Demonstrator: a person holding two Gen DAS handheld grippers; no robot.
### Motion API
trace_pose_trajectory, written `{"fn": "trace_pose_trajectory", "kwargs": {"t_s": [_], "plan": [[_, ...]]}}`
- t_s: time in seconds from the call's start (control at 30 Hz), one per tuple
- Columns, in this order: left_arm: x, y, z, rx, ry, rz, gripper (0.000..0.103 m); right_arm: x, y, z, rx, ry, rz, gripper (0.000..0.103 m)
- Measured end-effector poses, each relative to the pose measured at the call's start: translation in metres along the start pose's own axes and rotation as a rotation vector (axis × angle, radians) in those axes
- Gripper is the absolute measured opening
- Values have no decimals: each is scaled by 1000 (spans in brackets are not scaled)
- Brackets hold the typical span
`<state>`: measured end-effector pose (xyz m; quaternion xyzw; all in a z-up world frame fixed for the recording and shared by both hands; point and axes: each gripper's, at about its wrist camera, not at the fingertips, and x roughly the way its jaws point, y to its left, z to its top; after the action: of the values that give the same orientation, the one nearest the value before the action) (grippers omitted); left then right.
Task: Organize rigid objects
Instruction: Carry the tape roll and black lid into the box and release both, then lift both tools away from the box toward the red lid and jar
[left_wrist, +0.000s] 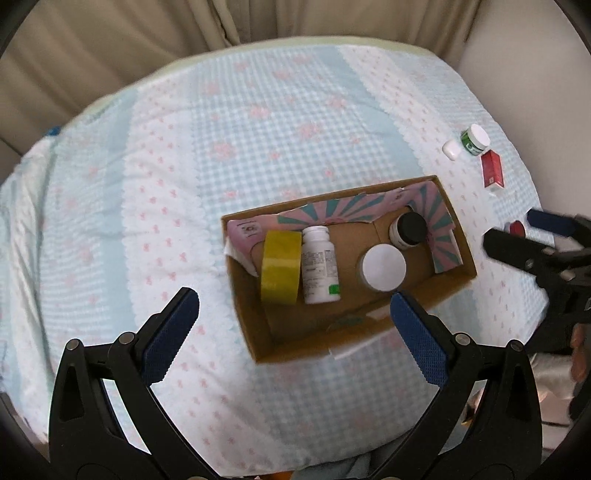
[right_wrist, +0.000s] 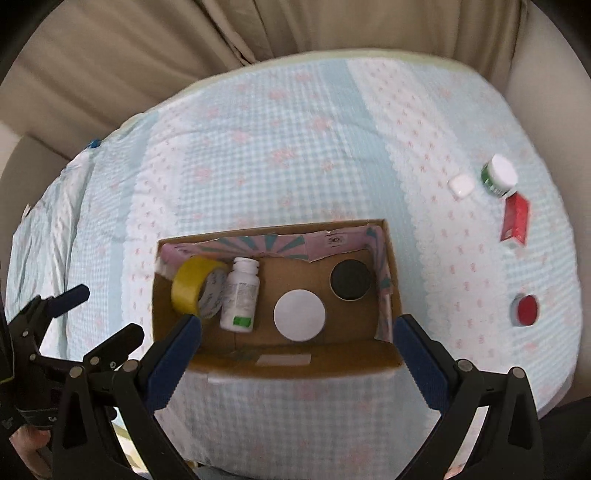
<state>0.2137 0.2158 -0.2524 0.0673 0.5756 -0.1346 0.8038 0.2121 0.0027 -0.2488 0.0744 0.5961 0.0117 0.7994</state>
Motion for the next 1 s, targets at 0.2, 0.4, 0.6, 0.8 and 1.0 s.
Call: {"fn": "trace_pose_trajectory", "kwargs": {"t_s": [0.2, 0.4, 0.6, 0.8, 1.0], "plan": [[-54, -5, -19, -21, -104, -3, 103, -59, 3, -17, 3, -81, -21, 103], [-92, -28, -26, -5, -204, -59, 103, -105, -19, -37, 82, -136, -63, 103], [-123, -78, -21, 69, -314, -64, 103, -138, -61, -60, 161, -174, -154, 103], [-135, -138, -2, 97, -349, -90, 103, -160, -121, -79, 208, -222, -201, 103], [-124, -218, 19, 80, -352, -51, 103, -168, -189, -87, 203, -240, -228, 103]]}}
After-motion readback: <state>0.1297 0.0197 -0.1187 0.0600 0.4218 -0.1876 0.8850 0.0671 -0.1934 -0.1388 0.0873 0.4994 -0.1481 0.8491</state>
